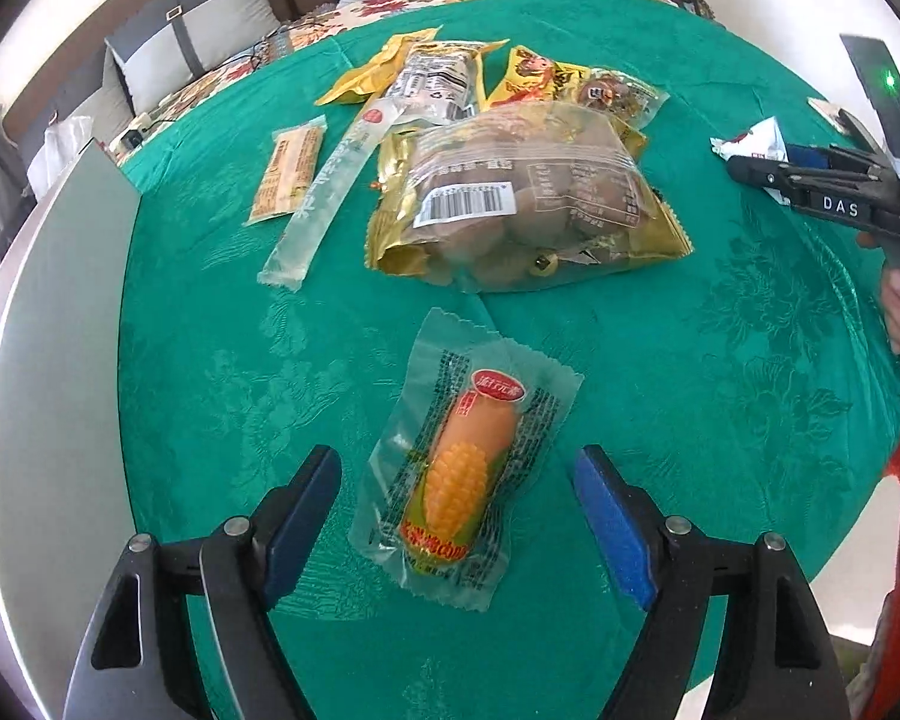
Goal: Organize snacks
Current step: 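Grasp the corn-sausage packet with the left gripper while the right gripper holds the triangular packet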
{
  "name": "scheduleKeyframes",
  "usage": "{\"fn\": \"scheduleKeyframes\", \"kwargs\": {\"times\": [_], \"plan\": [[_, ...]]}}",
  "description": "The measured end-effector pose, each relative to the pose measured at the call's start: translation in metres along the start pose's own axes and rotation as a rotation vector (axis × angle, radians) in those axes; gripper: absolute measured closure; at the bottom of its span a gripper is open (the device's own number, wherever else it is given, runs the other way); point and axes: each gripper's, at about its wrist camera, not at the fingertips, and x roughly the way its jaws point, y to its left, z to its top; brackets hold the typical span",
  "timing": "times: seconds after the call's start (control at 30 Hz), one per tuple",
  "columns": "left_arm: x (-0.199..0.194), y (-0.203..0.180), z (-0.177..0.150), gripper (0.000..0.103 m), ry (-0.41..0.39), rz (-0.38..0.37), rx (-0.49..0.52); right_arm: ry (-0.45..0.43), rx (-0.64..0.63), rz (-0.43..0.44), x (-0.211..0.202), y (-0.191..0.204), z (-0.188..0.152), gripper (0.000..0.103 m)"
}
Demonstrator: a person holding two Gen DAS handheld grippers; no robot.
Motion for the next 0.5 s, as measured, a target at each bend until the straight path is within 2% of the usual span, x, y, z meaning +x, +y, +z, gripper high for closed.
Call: {"fn": "scheduleKeyframes", "kwargs": {"times": [0.07,0.1,0.2,0.27,0.37,0.5], "plan": [[-0.002,0.001,0.001,0.037,-0.020,-0.011,-0.012,0.000,0.000,0.001,0.000,0.000,0.000,0.042],[-0.003,0.006,0.000,0.050,-0.018,-0.031,-0.050,0.000,0.000,0.001,0.000,0.000,0.000,0.042],[-0.006,0.025,-0.007,0.060,-0.017,-0.021,-0.194,0.000,0.001,0.002,0.000,0.000,0.000,0.042],[-0.007,0.038,-0.014,0.062,-0.017,-0.006,-0.290,0.000,0.001,0.004,0.000,0.000,-0.001,0.042],[-0.009,0.059,-0.027,0.065,-0.029,-0.069,-0.433,0.000,0.002,0.004,0.000,0.000,-0.001,0.042],[-0.008,0.064,-0.035,0.057,-0.040,-0.081,-0.472,0.000,0.002,0.004,0.000,-0.001,-0.001,0.041]]}}
